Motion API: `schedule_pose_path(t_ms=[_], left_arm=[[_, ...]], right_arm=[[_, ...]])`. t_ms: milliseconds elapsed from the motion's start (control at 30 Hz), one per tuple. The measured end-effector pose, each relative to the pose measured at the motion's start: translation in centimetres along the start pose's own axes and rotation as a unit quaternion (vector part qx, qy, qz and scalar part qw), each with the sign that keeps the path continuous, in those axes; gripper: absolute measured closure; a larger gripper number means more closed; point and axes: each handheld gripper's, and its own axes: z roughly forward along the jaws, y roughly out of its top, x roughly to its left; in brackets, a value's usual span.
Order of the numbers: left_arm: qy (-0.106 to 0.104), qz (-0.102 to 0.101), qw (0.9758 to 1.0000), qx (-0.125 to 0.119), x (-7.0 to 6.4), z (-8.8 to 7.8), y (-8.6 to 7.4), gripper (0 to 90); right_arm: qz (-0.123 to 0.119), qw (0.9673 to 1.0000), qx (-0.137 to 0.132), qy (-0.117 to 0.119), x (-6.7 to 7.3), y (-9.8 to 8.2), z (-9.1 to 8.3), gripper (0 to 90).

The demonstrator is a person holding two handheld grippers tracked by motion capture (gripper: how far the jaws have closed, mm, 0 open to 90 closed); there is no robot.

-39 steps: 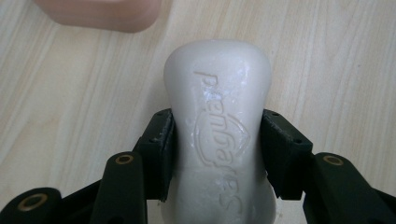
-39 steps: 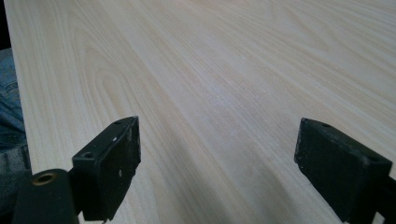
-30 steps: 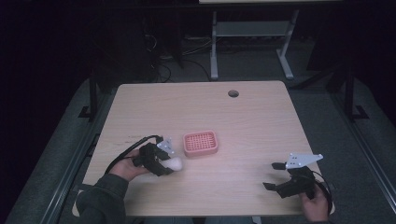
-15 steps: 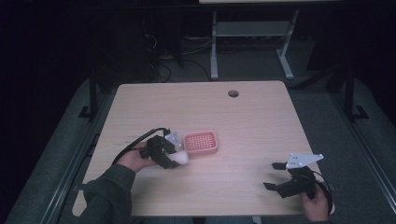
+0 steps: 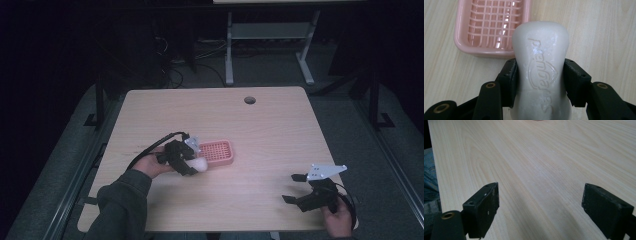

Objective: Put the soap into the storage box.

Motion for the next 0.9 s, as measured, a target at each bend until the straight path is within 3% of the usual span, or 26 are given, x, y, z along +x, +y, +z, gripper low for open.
schedule_pose_path(t_ms=[633,900], left_arm=[[-0.005,0.009,0.9999,0.001,1.6,0.8,2.6,49.2],[-0.009,0.003,0.9999,0.006,2.5,1.0,3.1,49.2]], right_arm=[[0.0,1.0,-0.002,0.002,-0.1,0.0,0.0,14.2],[-0.002,1.0,-0.002,0.003,-0.1,0.0,0.0,14.2]])
